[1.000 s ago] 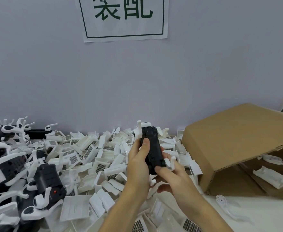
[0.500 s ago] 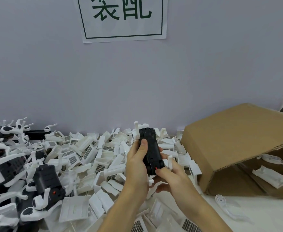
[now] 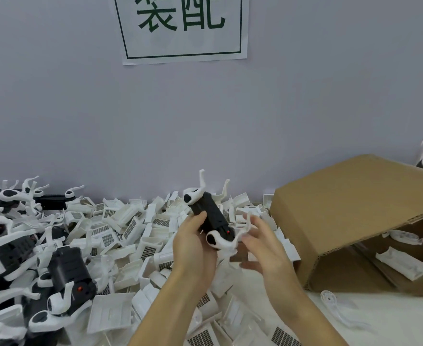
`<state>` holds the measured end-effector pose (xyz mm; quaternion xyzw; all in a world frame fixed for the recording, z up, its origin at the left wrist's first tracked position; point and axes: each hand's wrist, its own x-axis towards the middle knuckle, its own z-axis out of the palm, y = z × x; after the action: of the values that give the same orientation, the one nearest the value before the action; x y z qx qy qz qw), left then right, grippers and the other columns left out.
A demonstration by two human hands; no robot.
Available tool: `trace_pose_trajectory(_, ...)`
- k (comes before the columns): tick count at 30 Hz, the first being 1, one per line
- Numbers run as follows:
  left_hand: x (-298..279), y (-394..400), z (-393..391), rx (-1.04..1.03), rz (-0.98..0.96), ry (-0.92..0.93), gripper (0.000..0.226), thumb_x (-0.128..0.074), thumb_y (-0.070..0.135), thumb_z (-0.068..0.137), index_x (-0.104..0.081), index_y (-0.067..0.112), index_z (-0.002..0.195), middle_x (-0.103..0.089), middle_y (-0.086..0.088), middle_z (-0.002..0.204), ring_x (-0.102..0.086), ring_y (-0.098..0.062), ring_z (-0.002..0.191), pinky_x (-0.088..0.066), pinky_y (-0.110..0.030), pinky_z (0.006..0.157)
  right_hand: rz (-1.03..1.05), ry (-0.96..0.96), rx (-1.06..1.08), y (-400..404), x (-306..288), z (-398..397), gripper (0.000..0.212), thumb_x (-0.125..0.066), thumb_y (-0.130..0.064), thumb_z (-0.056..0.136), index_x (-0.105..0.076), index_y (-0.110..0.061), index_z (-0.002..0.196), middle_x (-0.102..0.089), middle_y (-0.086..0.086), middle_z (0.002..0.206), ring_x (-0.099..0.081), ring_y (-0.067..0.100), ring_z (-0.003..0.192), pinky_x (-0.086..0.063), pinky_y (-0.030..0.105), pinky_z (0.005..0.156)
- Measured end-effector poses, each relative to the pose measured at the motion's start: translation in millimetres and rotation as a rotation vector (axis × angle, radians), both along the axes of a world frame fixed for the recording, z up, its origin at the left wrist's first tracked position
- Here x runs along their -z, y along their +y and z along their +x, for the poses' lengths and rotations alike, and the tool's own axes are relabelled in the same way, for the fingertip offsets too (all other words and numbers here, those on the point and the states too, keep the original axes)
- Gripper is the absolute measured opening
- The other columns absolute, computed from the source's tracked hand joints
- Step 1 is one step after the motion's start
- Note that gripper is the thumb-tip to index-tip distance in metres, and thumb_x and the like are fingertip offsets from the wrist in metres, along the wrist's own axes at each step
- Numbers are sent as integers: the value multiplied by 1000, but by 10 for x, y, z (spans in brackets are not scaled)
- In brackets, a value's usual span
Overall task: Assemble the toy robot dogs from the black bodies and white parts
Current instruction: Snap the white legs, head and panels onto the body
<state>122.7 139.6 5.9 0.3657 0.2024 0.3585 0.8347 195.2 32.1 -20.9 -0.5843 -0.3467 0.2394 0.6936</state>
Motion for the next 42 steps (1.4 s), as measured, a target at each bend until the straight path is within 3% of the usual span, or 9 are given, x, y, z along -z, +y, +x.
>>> trace_pose_trajectory(3, 7, 28, 30, -33, 109, 64, 34, -55, 20, 102, -64, -11, 115, -69, -27, 99, -69, -34, 83, -58, -36, 68, 54, -90, 24, -9, -18, -39, 59, -69, -65, 77, -52, -48, 131, -65, -20, 119, -67, 4, 109, -56, 34, 90)
trace_pose_trajectory(9, -8, -23, 58, -5, 201, 96, 26, -79, 29, 69, -70, 7, 79, -68, -3, 66, -64, -13, 59, -49, -27, 64, 44, 25, 44, 19, -66, -59, 56, -67, -53, 76, -61, -26, 125, -75, -4, 107, -75, 20, 92, -60, 35, 79)
trace_pose_trajectory(13, 8, -52, 56, 27, 147, 72, 24, -70, 34, 82, -76, 11, 81, -74, -8, 82, -68, -21, 78, -49, -36, 82, 36, 234, 0, 7, -75, -4, 63, -72, -61, 75, -68, -6, 108, -72, 6, 88, -73, 28, 79, -54, 35, 69)
trace_pose_trajectory(16, -21, -68, 45, 39, 172, 113, 51, -72, 37, 75, -73, -2, 108, -75, -21, 104, -71, -31, 92, -55, -43, 88, -89, 302, -136, -28, -82, 43, 80, -56, -70, 71, -69, 0, 108, -72, 10, 84, -71, 26, 74, -51, 32, 65)
trace_pose_trajectory(19, -12, -33, 51, -67, 148, 130, 59, -80, 29, 75, -64, -4, 122, -76, -18, 99, -73, -32, 90, -55, -50, 93, -304, 170, -152, -102, -95, 115, 70, -40, -69, 89, -71, -11, 110, -76, 8, 93, -72, 23, 75, -52, 32, 69)
trace_pose_trajectory(26, 113, 92, 83, -250, 99, 211, 41, -81, 25, 85, -59, 10, 116, -77, -7, 84, -74, -17, 66, -57, -32, 57, -640, -561, 300, -251, -242, 303, 14, -58, -31, 95, -69, -24, 90, -68, -7, 77, -65, 6, 69, -47, 19, 58)
trace_pose_trajectory(29, 146, 112, 103, -262, 126, 212, 35, -81, 27, 85, -57, 18, 108, -79, -4, 79, -75, -25, 76, -57, -32, 59, -733, -799, 427, -232, -202, 283, 17, -50, -22, 98, -61, -14, 108, -61, 3, 111, -55, 23, 110, -46, 34, 93)
trace_pose_trajectory(32, 157, 92, 125, -242, 182, 225, 35, -82, 29, 84, -56, 21, 105, -79, -1, 79, -75, -25, 79, -60, -42, 75, -916, -826, 343, -175, -74, 175, 4, -41, -15, 97, -41, -19, 99, -40, 6, 119, -38, 27, 122, -38, 35, 102)
trace_pose_trajectory(42, 191, 44, 143, -185, 288, 245, 37, -81, 33, 83, -59, 22, 111, -79, 4, 83, -77, -18, 79, -59, -39, 76, -1089, -1021, 320, -145, 96, 136, 57, -55, -14, 88, -33, -21, 140, -34, 3, 141, -19, 33, 134, -33, 32, 105)
